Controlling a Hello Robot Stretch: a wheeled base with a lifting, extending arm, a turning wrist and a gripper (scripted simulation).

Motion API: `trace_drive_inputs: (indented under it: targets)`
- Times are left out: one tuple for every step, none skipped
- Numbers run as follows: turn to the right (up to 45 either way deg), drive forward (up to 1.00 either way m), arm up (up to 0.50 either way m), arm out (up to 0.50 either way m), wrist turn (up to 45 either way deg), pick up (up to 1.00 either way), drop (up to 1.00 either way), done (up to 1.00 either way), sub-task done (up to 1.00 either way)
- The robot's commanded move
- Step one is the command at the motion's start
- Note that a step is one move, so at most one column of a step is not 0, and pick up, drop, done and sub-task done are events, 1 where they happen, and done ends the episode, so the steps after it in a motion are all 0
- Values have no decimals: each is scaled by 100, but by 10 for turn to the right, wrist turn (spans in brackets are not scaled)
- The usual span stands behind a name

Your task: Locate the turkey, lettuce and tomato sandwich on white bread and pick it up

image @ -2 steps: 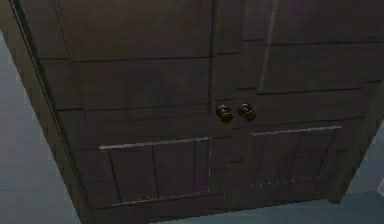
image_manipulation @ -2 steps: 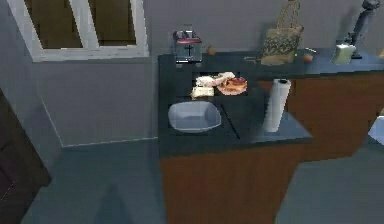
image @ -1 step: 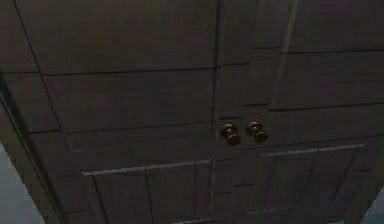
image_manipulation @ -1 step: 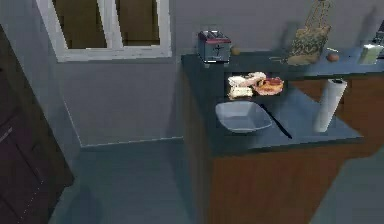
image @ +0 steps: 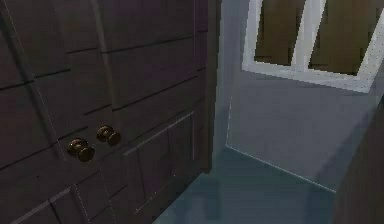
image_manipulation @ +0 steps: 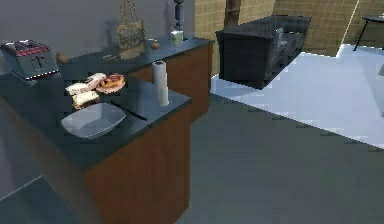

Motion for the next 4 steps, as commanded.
trace_drive_inputs:
  targets:
    - [120,0,0,0,0,0,0,0,0]
    - [0,40,0,0,0,0,0,0,0]
    - [240,0,0,0,0,0,0,0,0]
    - [0,95,0,0,0,0,0,0,0]
